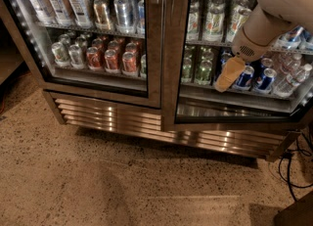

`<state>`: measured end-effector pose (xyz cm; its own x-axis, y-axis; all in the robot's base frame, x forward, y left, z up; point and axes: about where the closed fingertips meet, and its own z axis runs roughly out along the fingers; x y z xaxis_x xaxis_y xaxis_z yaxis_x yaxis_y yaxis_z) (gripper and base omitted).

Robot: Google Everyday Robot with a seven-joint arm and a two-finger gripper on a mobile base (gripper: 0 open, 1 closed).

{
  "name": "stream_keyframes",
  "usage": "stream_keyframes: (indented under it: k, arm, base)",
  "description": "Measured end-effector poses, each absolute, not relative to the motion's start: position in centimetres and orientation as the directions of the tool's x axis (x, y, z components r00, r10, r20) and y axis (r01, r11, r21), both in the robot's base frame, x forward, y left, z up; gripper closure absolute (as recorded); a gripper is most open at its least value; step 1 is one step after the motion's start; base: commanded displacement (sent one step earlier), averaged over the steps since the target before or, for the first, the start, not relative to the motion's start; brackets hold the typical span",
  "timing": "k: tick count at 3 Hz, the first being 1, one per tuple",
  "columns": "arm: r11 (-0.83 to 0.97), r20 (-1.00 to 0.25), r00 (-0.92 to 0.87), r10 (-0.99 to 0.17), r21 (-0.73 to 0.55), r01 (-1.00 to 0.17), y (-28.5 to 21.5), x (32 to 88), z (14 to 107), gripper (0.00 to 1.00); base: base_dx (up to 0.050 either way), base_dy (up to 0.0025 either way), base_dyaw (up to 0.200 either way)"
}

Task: Close right fridge door

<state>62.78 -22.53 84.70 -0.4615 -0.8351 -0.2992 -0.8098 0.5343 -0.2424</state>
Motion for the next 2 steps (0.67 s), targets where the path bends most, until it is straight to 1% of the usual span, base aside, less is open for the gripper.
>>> stream_keyframes:
  k: [2]
  arm:
    - [0.528, -0.277, -0.463, -0.842, -0.248, -0.812, -22.33, 63.8, 84.88, 0.0]
  base:
    - [0.0, 0.0, 0.0]
